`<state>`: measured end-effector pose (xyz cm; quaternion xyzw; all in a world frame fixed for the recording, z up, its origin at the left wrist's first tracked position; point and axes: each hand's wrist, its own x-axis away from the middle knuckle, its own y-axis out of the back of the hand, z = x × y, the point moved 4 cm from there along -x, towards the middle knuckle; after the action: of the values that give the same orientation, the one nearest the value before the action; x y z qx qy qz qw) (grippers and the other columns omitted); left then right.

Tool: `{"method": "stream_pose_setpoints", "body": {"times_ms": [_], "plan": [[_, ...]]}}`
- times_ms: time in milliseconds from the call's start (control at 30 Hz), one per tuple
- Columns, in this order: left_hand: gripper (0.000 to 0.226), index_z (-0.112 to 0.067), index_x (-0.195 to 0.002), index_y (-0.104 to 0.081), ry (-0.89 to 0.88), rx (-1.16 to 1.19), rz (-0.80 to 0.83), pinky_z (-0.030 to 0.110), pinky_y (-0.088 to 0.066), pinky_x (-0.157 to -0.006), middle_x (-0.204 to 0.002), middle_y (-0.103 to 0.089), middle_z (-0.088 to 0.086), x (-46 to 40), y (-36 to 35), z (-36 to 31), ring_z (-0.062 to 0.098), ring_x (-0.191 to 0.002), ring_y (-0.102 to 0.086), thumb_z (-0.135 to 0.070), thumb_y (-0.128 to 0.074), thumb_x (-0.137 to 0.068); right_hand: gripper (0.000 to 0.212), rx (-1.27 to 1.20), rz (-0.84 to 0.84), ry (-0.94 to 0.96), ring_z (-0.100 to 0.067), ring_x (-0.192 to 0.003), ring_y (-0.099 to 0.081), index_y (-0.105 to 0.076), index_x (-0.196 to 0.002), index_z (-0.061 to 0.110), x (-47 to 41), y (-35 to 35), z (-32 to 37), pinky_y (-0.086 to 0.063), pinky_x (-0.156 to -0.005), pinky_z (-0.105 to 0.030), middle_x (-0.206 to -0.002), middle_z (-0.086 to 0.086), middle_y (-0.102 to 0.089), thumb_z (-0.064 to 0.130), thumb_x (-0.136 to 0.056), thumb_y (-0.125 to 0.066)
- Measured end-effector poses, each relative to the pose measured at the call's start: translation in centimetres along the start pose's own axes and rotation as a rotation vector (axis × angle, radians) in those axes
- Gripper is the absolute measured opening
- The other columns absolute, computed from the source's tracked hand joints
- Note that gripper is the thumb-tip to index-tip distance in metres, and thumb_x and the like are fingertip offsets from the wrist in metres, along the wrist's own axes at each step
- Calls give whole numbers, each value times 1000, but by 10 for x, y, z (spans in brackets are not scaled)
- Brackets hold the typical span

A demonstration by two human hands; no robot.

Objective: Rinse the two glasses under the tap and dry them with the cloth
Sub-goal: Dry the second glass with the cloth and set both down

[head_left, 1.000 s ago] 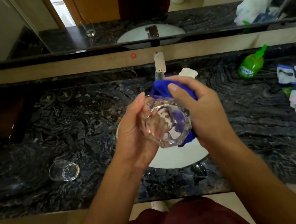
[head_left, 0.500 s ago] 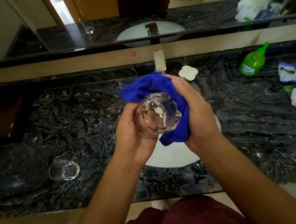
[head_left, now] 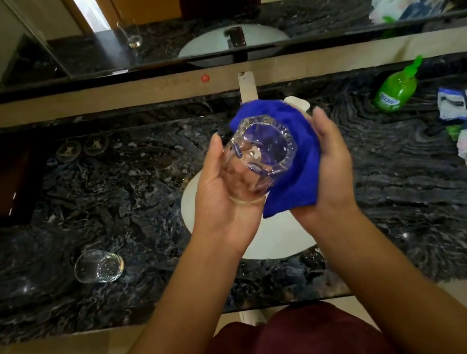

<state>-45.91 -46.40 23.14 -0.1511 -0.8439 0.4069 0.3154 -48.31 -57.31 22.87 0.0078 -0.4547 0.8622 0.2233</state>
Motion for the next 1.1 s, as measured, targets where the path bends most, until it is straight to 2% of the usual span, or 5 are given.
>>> {"method": "stream_pose_setpoints", "body": {"times_ms": [167, 400, 600, 900, 1100], "plan": [[37, -13, -108, -71, -34, 47, -99, 35, -44, -106, -121, -63, 13, -10, -10, 2, 24, -106, -63, -43, -51, -106, 35, 283, -31, 260, -24, -127, -65, -68, -131, 23, 21, -10, -8, -52, -108, -42, -133, -7, -70, 35, -108, -46], [62, -1, -146, -55, -115, 54, -273, 51, -36, -123, -155, -47, 26, -12, -9, 7, 39, -148, -42, -47, -55, -104, 60, 681, 79, 500, -7, -150, -40, -26, -160, 34, 52, -3, -25, -38, -116, -22, -163, 18, -41, 24, -106, -50], [43, -15, -71, -65, -219, -68, -241, 23, -55, -60, -58, -61, -1, 1, -8, 8, 10, -53, -61, -35, -54, -108, 47, 763, 104, 717, -15, -136, -56, -46, -150, 35, 36, -12, 13, -47, -109, -31, -153, 9, -52, 50, -106, -53], [58, -19, -52, -63, -270, -5, -222, 22, -53, -53, -52, -51, -4, 7, -19, -6, 9, -46, -52, -34, -54, -108, 37, 608, -10, 239, 2, -117, -66, -57, -135, 33, 41, -4, -33, -49, -94, -11, -120, 23, -74, 50, -106, -39], [38, -10, -84, -64, -322, -101, -284, 24, -56, -59, -62, -65, 2, 14, 0, -9, 13, -57, -65, -36, -50, -109, 43, 862, 45, 669, 0, -136, -54, -51, -149, 36, 47, -6, 4, -44, -106, -15, -146, 28, -54, 31, -106, -58]]}}
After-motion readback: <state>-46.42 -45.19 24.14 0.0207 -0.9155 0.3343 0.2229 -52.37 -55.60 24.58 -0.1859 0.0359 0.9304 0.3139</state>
